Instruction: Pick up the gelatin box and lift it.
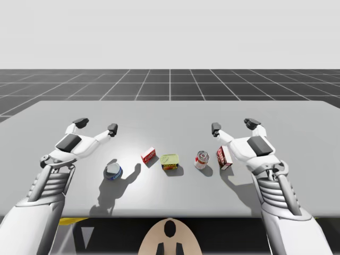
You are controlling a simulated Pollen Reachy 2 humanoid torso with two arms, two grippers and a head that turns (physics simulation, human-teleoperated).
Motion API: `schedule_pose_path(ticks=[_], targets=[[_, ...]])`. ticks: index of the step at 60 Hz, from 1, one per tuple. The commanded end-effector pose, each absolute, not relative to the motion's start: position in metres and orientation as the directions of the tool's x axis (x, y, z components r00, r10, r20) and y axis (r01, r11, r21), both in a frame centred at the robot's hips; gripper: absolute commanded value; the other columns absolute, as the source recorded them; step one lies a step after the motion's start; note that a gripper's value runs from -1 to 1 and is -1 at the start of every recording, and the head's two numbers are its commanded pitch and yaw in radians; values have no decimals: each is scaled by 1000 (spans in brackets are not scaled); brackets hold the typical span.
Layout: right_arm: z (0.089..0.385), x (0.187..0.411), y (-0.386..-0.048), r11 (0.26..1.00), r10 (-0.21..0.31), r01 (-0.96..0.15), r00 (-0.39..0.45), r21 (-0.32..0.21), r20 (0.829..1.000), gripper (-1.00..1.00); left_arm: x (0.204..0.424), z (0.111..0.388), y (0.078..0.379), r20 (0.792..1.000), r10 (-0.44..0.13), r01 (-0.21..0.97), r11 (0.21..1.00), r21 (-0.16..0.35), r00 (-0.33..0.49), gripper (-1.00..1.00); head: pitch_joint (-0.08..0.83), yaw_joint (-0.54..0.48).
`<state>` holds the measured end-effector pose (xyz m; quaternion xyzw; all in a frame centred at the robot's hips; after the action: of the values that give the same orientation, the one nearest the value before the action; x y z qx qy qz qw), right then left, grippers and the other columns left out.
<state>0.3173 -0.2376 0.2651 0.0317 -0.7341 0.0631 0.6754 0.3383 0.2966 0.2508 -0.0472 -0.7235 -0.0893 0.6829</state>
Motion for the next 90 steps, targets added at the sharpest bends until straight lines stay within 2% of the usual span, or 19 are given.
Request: schedule_pose_path(ticks=[1, 3, 7, 12, 34, 50, 61, 71, 75, 76, 79, 83, 90], targets=[[264, 313, -236, 994, 17, -107, -99, -28, 995, -1000, 338, 251, 297, 996, -56, 189, 980, 67, -64, -1000, 7, -7], [265, 313, -236, 992, 27, -118, -104, -40, 994, -1000, 338, 251, 297, 996, -56, 189, 980, 68, -65, -1000, 13, -6], [269, 313, -237, 991, 8, -130, -107, -22, 994, -1000, 338, 251, 297, 996, -57, 188, 980, 69, -65, -1000, 37, -1], [269, 314, -239, 993, 29, -109, -100, -40, 995, -1000, 338, 251, 297, 996, -57, 187, 980, 68, -66, -1000, 87, 5], [267, 316, -239, 996, 51, -70, -106, -59, 993, -1000, 339, 250, 298, 995, -71, 189, 979, 82, -65, -1000, 433, 22], [267, 317, -239, 995, 65, -73, -104, -73, 992, -1000, 339, 250, 297, 995, -77, 195, 977, 87, -61, -1000, 594, 92], [267, 317, -239, 994, 67, -75, -106, -75, 992, -1000, 339, 249, 295, 995, -78, 201, 976, 88, -60, -1000, 647, 168], [266, 317, -238, 994, 71, -79, -105, -80, 992, -1000, 338, 251, 294, 996, -69, 213, 974, 80, -60, -1000, 661, 175], [266, 317, -238, 994, 72, -79, -107, -81, 992, -1000, 333, 255, 289, 999, -35, 254, 966, 44, -40, -1000, 661, 173], [266, 317, -238, 994, 72, -80, -107, -81, 992, -1000, 329, 259, 287, 1000, -13, 297, 955, 17, -16, -1000, 661, 172], [266, 317, -238, 994, 72, -79, -108, -81, 992, -1000, 320, 266, 282, 1000, 9, 367, 930, -16, 20, -1000, 658, 171], [266, 317, -238, 993, 74, -79, -108, -83, 991, -1000, 308, 272, 275, 999, -24, 435, 900, 7, 32, -1000, 654, 171], [265, 317, -238, 993, 75, -78, -109, -84, 991, -1000, 289, 277, 265, 998, -36, 535, 845, 1, 56, -1000, 642, 168]])
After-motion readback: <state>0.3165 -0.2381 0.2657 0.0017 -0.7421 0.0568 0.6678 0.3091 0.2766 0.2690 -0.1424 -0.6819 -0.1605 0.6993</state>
